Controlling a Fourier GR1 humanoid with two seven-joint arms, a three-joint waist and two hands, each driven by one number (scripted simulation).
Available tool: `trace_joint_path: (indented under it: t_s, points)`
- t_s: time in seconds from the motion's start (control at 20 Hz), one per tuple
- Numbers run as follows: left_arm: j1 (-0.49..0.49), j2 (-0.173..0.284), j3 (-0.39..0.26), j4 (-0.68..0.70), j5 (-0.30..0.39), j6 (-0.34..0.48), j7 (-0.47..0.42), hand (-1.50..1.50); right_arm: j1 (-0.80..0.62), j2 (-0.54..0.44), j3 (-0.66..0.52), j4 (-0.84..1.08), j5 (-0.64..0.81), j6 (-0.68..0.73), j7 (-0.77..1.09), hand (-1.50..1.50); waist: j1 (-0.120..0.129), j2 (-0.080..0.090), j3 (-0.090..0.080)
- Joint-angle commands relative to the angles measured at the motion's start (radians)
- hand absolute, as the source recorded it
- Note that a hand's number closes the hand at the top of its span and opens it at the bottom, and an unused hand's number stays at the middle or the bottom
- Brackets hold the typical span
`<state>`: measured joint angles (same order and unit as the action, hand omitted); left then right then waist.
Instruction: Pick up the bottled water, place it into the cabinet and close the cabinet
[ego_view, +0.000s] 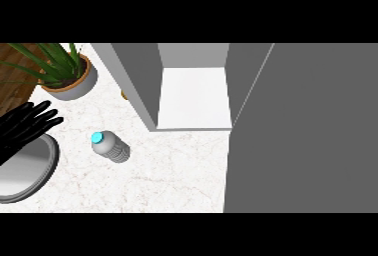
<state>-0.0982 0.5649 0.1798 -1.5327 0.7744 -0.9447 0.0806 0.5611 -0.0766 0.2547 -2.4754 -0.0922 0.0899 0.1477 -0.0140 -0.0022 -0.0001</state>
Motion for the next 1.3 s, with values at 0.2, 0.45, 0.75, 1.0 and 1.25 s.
trace_joint_path:
  t_s: [0.2,0.45,0.75,1.0,1.25]
  points:
    - [-0.075,-0.129,0.074,0.199,-0.338,-0.039,-0.153,-1.5,0.11,-0.018,-0.022,-0.1,-0.028,0.021,-0.043,-1.5,-0.005,0.003,-0.001]
    - [-0.15,-0.188,0.034,0.295,-0.528,-0.014,-0.266,-1.5,0.185,-0.016,0.028,-0.083,0.02,0.053,-0.14,-1.5,-0.011,0.002,-0.001]
    - [-0.167,-0.197,0.018,0.502,-0.731,0.005,-0.511,-1.5,0.271,-0.032,0.071,-0.125,0.032,0.071,-0.178,-1.5,-0.023,0.006,-0.003]
    - [-0.208,-0.2,-0.007,0.67,-0.798,0.069,-0.627,-1.5,0.268,-0.048,0.048,-0.113,0.006,0.071,-0.188,-1.5,-0.02,0.007,-0.003]
    - [-0.241,-0.245,-0.068,0.792,-0.89,0.184,-0.776,-1.5,0.312,-0.06,0.088,-0.117,0.044,0.078,-0.209,-1.5,-0.028,0.011,-0.005]
